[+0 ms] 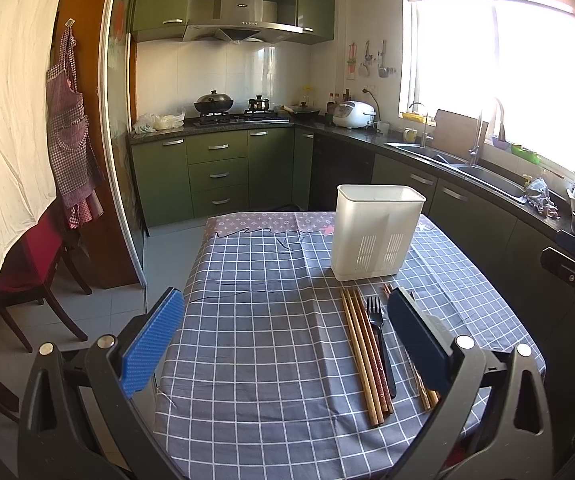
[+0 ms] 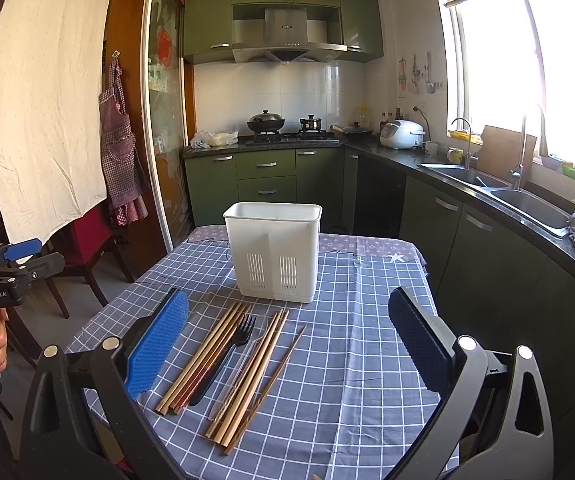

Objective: Organize utensils

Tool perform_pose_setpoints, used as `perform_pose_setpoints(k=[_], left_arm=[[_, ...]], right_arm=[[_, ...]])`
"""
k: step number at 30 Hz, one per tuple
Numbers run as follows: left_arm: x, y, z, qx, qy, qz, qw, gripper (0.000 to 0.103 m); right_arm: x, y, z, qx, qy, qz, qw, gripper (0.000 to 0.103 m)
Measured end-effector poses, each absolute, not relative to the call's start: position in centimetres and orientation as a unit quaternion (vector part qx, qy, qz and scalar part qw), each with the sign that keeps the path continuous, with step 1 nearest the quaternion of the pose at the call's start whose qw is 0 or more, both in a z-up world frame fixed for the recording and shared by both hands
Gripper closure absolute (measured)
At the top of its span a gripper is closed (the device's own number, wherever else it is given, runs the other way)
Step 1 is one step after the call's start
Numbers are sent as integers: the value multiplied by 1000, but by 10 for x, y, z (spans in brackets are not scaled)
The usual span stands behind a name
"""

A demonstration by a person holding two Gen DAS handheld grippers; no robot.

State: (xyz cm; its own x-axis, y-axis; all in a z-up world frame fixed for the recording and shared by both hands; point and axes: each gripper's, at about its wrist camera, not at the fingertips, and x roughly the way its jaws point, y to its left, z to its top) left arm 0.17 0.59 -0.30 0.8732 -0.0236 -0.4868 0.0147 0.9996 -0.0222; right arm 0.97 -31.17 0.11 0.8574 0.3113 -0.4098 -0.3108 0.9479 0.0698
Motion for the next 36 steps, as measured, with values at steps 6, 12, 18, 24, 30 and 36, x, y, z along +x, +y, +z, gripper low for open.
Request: perform_pose_setpoints(k=[6,12,18,24,30,36], left_arm=[[2,5,-4,-9,252,-10,968,6],[2,4,-6,-8,254,-12,967,6],[3,4,-7,-8,256,-11,967,6],[3,5,-8,-8,256,-10,966,6],[3,5,-8,-8,257,-10,966,6],[3,5,-8,-8,257,-10,966,6]], right_arm=[[11,-312,1,1,214,162,963,4],[12,-312,1,3,216,160,963,4],[13,-312,-1,3,218,160,963,4],[13,-313,-2,4,219,160,962,4],[13,-313,-2,4,220,160,962,4],[14,-313,-3,4,221,160,962,4]])
